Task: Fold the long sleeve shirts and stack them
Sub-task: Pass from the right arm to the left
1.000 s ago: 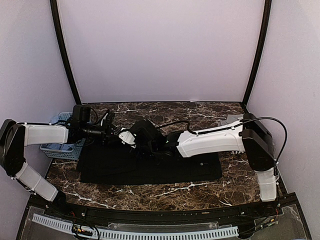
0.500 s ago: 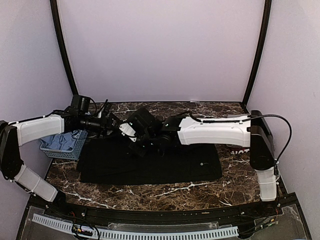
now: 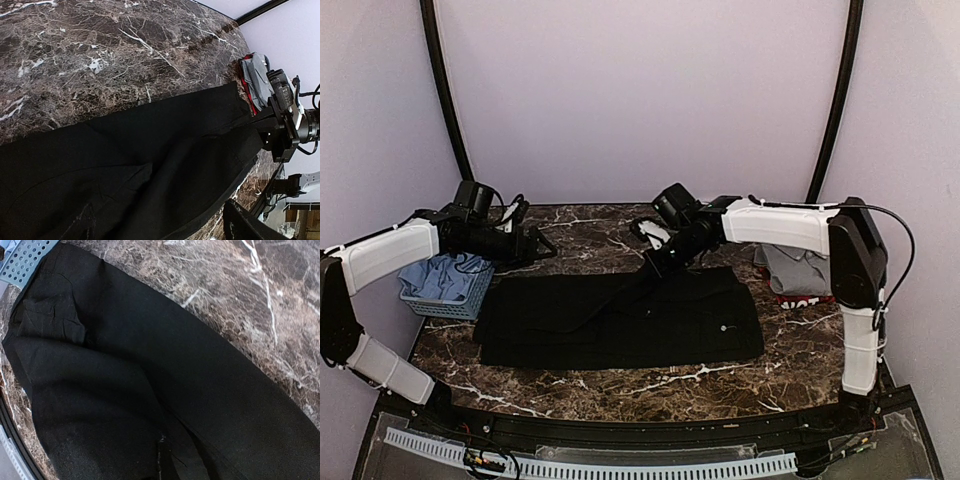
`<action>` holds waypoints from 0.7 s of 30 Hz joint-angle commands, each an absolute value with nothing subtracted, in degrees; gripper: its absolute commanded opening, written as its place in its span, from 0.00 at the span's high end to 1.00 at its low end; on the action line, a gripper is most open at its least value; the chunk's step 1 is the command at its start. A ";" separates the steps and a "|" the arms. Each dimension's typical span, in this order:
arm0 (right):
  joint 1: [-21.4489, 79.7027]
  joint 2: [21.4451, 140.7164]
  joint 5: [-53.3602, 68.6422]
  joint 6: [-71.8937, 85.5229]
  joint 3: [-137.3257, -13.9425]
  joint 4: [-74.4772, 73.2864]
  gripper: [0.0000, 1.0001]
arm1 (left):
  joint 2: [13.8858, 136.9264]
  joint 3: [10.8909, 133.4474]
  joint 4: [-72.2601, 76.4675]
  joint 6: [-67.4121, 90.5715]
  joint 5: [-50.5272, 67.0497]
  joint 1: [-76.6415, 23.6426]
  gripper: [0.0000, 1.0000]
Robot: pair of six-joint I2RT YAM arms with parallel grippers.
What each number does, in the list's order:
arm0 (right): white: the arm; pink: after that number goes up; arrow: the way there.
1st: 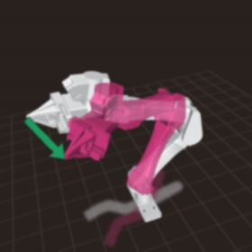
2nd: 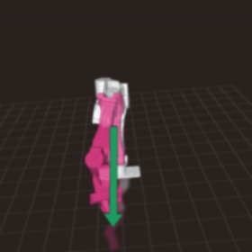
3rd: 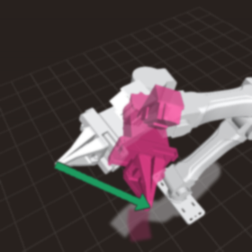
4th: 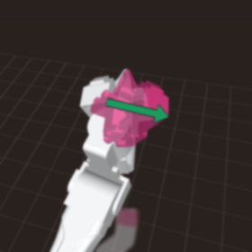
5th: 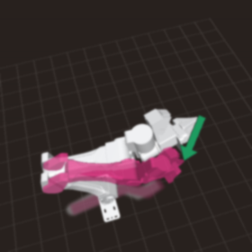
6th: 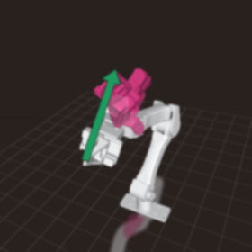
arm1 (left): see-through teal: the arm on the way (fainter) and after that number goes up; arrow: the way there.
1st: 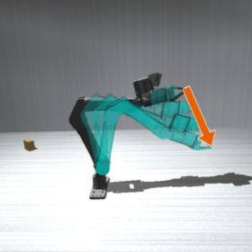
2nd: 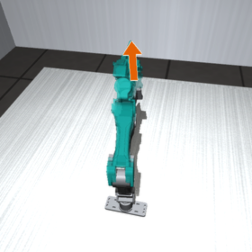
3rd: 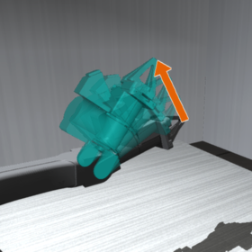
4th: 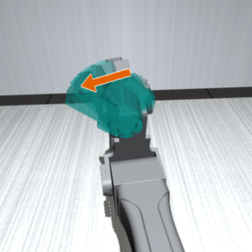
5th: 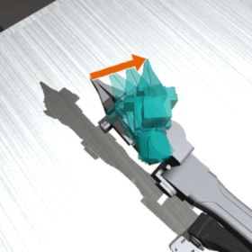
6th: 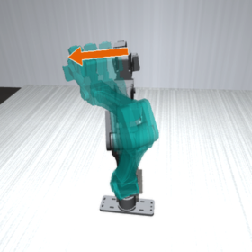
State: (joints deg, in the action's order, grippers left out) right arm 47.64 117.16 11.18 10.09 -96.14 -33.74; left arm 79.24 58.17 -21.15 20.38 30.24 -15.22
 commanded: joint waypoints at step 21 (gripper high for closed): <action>40.53 115.19 33.24 13.90 -91.41 -28.52 1.00 | 74.34 50.94 -8.27 19.37 31.71 -25.87 0.17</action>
State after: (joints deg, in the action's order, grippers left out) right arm 40.84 116.03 30.13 12.99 -91.44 -30.94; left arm 76.58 53.06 -15.25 19.81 31.53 -21.32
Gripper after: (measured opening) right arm 0.004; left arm 0.855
